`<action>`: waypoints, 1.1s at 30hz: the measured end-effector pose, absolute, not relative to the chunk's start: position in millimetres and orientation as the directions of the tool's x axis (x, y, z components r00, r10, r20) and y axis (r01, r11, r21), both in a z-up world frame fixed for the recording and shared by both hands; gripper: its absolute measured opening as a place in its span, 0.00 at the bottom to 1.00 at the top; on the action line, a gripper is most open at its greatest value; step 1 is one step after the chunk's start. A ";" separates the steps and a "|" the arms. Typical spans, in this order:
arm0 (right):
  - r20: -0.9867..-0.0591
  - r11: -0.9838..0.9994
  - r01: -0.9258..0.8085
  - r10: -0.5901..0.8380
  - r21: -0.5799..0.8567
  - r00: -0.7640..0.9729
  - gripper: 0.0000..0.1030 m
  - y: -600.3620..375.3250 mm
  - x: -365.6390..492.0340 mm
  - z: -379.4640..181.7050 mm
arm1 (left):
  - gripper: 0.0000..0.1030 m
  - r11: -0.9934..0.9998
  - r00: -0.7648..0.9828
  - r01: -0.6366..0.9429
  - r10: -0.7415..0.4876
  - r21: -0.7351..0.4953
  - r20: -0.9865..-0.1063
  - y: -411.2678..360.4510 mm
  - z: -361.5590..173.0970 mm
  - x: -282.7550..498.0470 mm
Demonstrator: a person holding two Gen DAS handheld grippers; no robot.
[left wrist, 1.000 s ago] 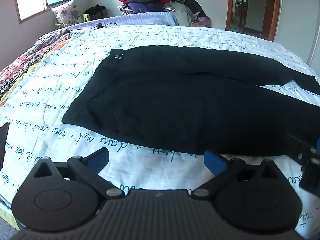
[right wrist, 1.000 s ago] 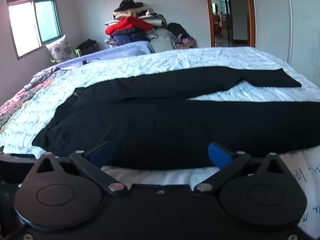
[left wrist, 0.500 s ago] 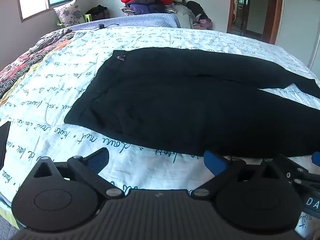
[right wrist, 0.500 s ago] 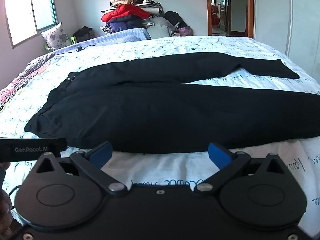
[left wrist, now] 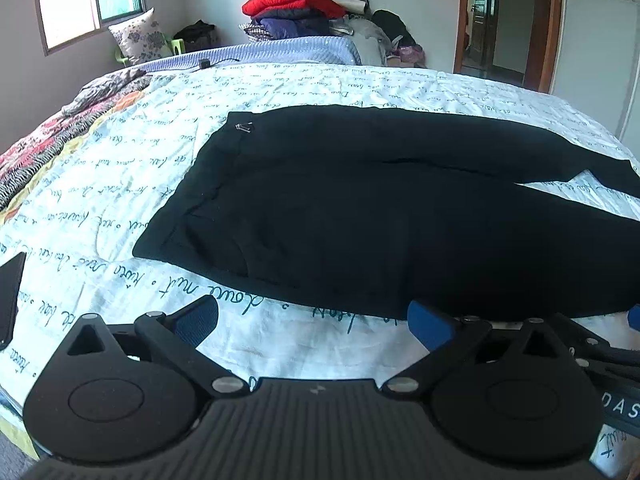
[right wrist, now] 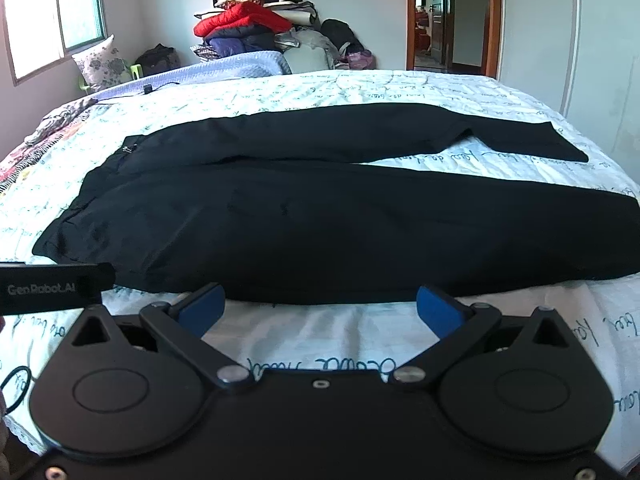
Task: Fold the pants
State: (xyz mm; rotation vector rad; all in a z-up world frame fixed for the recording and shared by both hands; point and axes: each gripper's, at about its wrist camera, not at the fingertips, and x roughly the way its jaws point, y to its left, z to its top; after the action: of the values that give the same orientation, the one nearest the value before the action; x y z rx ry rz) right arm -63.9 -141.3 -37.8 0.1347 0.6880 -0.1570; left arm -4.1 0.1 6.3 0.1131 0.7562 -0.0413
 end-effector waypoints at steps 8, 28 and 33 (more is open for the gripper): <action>-0.646 0.980 0.189 -0.106 0.060 0.756 1.00 -141.2 -63.6 -38.9 | 0.99 0.993 0.740 0.086 -0.008 0.083 -0.672 0.9 7.2 -4.7; -0.652 0.980 0.185 -0.098 0.067 0.752 1.00 -141.4 -62.5 -41.5 | 0.99 0.988 0.762 0.114 -0.021 0.102 -0.647 -1.0 10.4 -8.5; -0.652 0.980 0.185 -0.097 0.068 0.752 1.00 -141.6 -62.4 -41.7 | 1.00 0.987 0.774 0.102 0.000 0.125 -0.633 -1.2 12.0 -10.0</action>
State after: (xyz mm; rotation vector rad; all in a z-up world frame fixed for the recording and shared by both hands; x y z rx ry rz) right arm -62.4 -141.6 -41.7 0.1316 0.7034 -0.1544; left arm -10.0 -1.2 12.0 0.1555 0.6838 -0.0549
